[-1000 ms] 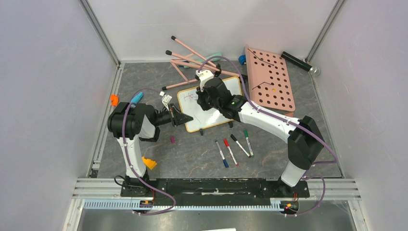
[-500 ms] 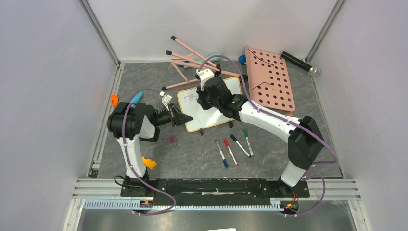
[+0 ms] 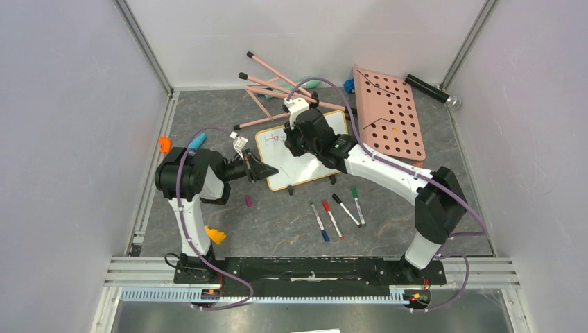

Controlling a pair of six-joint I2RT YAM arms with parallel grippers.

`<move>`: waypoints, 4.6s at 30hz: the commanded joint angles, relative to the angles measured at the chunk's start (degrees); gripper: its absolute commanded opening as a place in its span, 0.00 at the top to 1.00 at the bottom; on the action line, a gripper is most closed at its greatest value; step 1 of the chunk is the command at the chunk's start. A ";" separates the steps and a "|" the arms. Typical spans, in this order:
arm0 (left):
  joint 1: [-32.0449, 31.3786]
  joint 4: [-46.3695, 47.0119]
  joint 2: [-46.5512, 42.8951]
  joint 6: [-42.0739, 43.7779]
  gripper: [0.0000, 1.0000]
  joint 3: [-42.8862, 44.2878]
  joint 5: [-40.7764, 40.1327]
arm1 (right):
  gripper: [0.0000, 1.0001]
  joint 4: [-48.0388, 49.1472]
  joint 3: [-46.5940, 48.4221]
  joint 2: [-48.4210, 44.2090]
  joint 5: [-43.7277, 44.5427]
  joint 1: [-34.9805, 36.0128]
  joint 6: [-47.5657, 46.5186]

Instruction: Write a sentence on the whiteboard

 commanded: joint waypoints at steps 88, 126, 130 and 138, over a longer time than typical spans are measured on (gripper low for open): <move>-0.29 2.60 1.50 10.86 0.92 -0.90 -1.91 | 1.00 3.64 -11.03 -5.54 -1.89 -1.92 0.30; -0.29 2.60 1.58 10.92 0.92 -0.86 -1.91 | 1.00 2.59 -0.52 -2.80 -1.35 -2.59 -1.34; -0.29 2.60 1.60 10.94 0.92 -0.89 -1.97 | 1.00 2.60 -0.25 -2.16 -1.58 -2.58 -1.39; -0.31 2.60 1.60 10.94 0.92 -0.90 -1.91 | 1.00 2.20 0.32 -1.03 -0.37 -2.62 -0.70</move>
